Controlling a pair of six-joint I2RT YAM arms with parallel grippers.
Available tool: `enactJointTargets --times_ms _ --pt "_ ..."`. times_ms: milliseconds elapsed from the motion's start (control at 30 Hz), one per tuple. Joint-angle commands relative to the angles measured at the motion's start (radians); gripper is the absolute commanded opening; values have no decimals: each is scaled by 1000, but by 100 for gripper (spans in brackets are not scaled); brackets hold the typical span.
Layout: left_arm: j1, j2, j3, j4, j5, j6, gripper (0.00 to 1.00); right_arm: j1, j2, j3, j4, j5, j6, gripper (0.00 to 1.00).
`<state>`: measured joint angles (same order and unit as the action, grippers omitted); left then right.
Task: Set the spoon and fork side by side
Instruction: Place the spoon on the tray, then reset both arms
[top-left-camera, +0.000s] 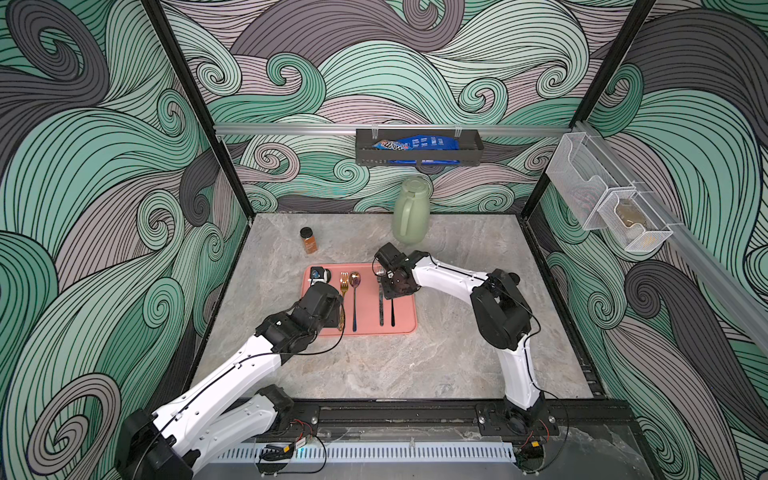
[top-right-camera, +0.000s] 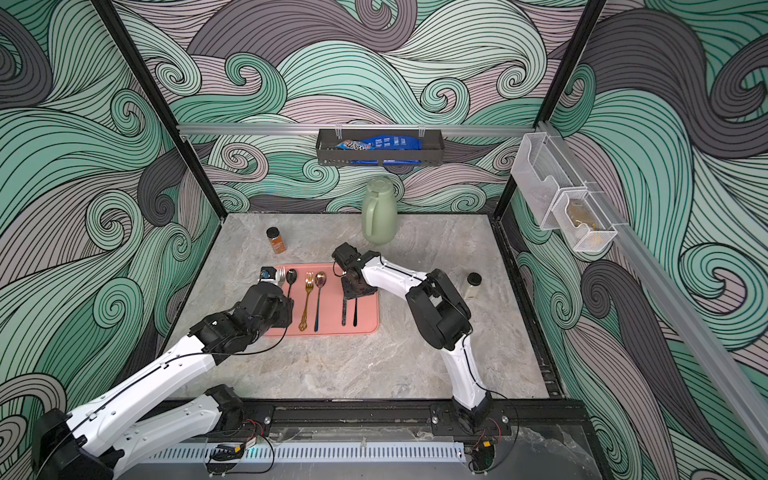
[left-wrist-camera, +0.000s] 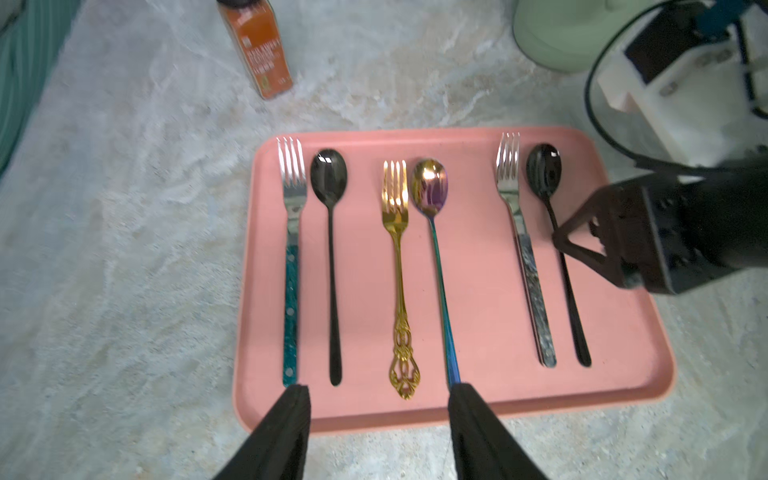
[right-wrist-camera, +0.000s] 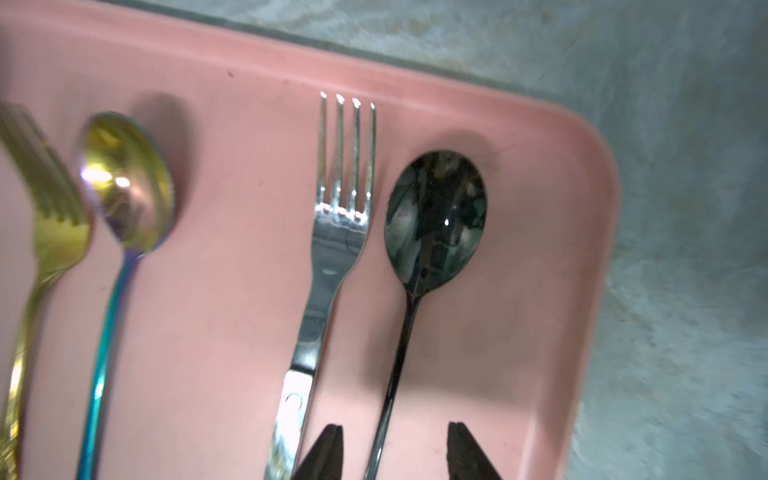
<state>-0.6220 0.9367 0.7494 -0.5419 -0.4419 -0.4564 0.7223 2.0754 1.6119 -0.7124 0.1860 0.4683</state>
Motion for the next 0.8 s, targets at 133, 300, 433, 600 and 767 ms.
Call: enactJointTargets --times_ms 133,300,433,600,767 --pt "65 -46 -78 299 -336 220 72 -81 -324 -151 89 45 -90 64" --pt "181 -39 -258 619 -355 353 78 -222 -555 -452 342 66 -181 84" --pt "294 32 -358 819 -259 416 79 -311 -717 -696 607 160 -272 97" --pt "391 153 -413 994 -208 468 83 -424 -841 -978 991 189 -339 99" --pt "479 278 -430 1135 -96 448 85 -494 -818 -1350 1734 154 -498 99"
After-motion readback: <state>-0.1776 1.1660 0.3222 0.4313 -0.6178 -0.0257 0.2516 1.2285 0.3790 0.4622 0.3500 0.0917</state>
